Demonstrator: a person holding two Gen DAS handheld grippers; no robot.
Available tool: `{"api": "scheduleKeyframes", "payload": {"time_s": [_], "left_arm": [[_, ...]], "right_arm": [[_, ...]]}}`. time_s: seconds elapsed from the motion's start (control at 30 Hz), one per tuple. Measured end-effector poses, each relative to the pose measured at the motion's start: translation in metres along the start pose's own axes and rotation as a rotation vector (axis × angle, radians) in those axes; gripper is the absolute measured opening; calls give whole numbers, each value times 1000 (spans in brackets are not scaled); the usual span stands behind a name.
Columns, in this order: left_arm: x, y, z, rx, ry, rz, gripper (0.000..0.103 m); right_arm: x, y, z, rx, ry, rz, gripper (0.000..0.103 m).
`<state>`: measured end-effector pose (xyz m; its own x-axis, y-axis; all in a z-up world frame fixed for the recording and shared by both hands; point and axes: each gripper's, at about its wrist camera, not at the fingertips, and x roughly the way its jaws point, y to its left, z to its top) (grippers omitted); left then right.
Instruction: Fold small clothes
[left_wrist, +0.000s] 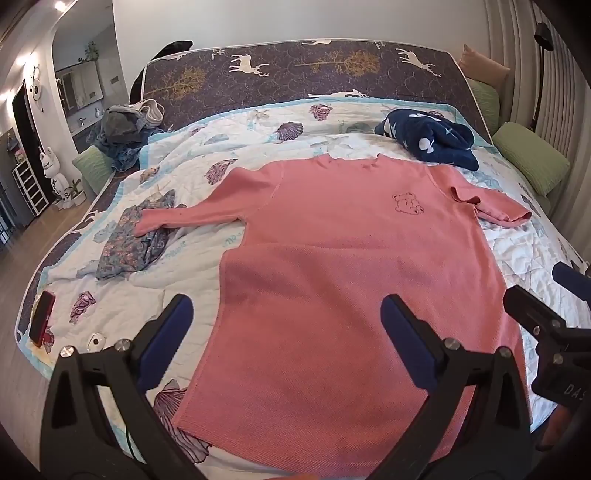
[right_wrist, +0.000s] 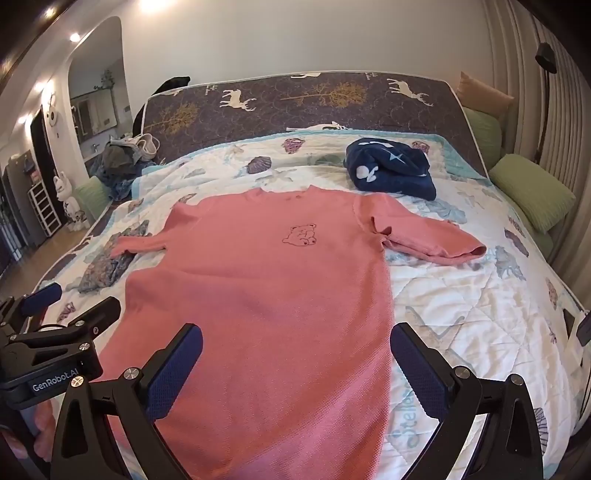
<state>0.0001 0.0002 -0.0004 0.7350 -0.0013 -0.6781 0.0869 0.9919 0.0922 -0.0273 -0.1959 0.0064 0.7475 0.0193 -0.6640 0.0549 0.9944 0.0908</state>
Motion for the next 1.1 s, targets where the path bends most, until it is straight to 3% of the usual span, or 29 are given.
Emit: {"api": "scheduleKeyframes", "payload": {"time_s": [0.87,1.1], "left_arm": [[11,-1,-5,11,22,-7,101],[15,2,-5,14,77,-2,101]], "right_arm": [[8,7,-5,0,15,8,103],[11,6,-6,2,20,9,103]]}}
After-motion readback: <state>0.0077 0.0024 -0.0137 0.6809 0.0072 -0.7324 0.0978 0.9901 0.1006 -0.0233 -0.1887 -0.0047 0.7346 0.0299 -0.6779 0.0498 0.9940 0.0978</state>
